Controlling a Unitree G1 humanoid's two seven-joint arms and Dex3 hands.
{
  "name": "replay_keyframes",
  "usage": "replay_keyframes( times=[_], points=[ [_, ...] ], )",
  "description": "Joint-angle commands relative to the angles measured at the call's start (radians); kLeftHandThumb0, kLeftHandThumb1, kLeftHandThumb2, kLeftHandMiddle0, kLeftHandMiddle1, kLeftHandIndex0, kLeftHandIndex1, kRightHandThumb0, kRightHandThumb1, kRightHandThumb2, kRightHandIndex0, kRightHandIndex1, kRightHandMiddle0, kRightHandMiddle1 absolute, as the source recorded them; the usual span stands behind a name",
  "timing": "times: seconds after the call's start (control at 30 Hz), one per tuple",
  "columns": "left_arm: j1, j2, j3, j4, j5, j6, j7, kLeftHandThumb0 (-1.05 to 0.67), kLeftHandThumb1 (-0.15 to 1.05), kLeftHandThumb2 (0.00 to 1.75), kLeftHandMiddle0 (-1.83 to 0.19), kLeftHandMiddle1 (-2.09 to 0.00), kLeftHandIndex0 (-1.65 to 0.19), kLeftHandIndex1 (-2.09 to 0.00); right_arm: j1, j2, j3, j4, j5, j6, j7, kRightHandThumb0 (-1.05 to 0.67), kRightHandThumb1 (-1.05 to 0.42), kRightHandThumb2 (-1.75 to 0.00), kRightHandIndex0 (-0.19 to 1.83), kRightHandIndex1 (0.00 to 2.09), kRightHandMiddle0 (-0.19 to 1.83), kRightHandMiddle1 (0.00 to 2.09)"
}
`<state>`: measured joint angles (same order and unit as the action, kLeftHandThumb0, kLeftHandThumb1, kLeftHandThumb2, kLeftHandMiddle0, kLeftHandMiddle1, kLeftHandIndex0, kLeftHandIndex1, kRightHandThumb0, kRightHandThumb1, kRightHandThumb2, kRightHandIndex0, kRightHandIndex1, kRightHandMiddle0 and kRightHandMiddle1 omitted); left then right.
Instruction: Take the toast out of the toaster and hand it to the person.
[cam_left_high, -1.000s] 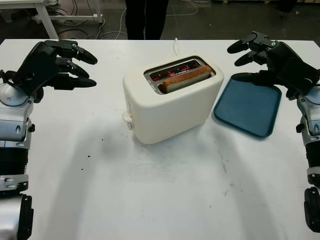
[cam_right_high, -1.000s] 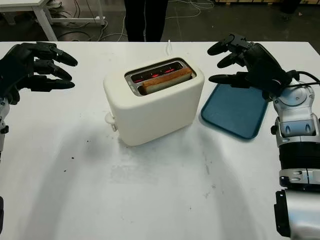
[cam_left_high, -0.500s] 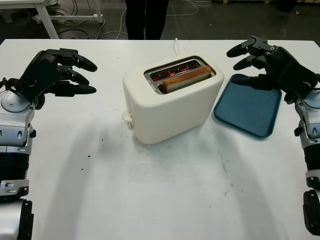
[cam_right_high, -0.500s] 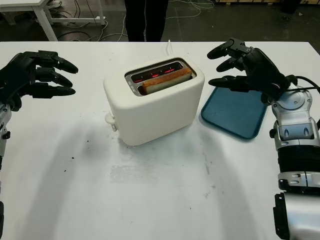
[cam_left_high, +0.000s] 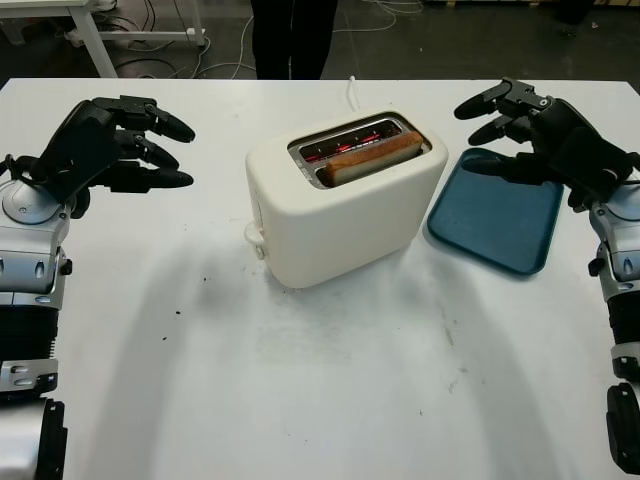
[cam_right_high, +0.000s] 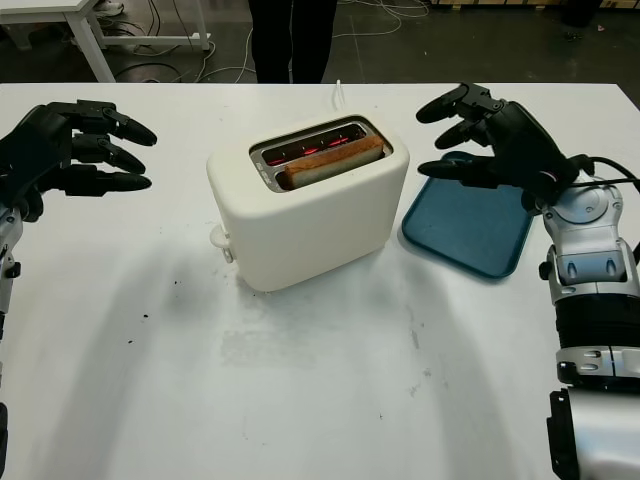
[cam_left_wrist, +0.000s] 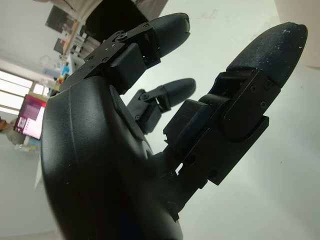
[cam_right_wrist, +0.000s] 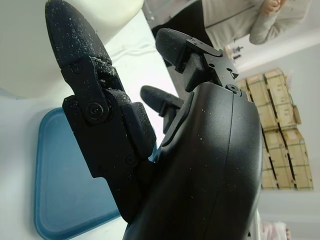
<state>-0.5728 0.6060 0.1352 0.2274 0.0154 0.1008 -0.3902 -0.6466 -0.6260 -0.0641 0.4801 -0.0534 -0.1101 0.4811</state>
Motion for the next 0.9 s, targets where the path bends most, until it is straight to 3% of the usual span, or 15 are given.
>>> replay_keyframes(
  times=[0.0,0.87],
  points=[
    [0.004,0.008,-0.006,-0.004,0.009,-0.003,-0.001,-1.05,0.54,0.01,-0.78,-0.88,-0.80,-0.70,0.015,0.003,-0.006,0.012,0.007,-0.027,-0.004,-1.03,-0.88,0.00,0.22,1.22,0.29,0.92],
    [0.004,0.003,-0.008,0.004,0.003,0.003,-0.006,-1.05,0.54,0.00,-0.78,-0.85,-0.80,-0.67,0.007,-0.001,-0.003,0.006,0.001,-0.018,-0.003,-1.05,-0.88,0.00,0.21,1.22,0.28,0.91]
  ],
)
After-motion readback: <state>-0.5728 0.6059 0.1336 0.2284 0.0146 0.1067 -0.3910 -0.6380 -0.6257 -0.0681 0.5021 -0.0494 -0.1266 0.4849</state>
